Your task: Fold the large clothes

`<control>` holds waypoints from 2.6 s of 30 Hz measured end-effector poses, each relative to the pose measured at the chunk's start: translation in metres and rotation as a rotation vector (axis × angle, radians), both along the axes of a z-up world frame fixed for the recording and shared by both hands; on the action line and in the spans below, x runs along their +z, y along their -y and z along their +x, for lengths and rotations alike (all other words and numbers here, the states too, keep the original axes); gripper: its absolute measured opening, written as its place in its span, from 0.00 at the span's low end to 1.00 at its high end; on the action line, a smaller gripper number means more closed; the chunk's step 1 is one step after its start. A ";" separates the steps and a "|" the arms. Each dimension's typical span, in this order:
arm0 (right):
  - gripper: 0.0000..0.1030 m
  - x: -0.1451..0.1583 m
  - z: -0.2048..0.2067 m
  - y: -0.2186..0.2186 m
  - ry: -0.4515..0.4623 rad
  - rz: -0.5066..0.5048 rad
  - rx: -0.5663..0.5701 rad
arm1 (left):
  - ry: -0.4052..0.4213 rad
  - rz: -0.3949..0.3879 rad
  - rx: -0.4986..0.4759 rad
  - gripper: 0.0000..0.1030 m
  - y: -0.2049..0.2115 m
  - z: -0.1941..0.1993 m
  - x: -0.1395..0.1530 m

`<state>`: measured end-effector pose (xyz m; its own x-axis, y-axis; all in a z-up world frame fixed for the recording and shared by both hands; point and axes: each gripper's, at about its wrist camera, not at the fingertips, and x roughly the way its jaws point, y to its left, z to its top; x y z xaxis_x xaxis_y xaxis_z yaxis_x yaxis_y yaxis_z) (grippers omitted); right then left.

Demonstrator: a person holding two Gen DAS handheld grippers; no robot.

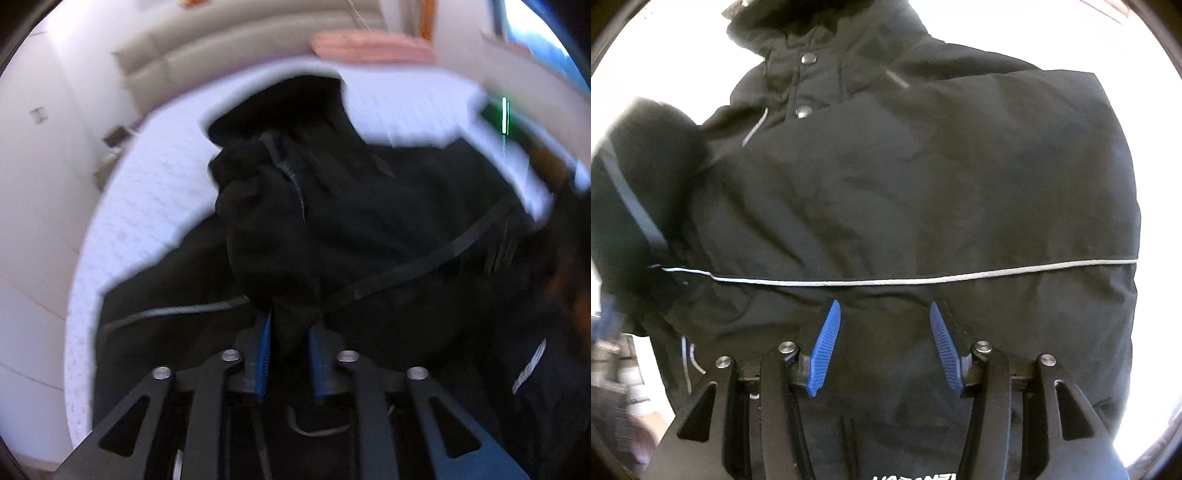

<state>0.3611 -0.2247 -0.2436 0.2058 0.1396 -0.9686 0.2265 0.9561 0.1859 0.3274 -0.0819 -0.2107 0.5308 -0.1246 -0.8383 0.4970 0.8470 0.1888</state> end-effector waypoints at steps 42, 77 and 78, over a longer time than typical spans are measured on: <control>0.32 0.131 -0.010 0.028 0.349 0.041 0.134 | -0.158 -0.270 0.317 0.21 -0.070 0.037 0.042; 0.49 0.017 0.001 0.041 0.049 -0.244 0.093 | -0.316 -0.088 0.286 0.22 -0.013 0.075 -0.035; 0.49 0.005 0.003 0.037 0.022 -0.281 0.103 | -0.320 -0.109 0.290 0.22 -0.015 0.077 -0.040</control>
<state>0.3639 -0.2616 -0.2385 0.2257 -0.1120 -0.9677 0.1245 0.9885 -0.0854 0.4045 -0.0666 -0.2507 0.2731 -0.1056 -0.9562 0.2551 0.9663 -0.0338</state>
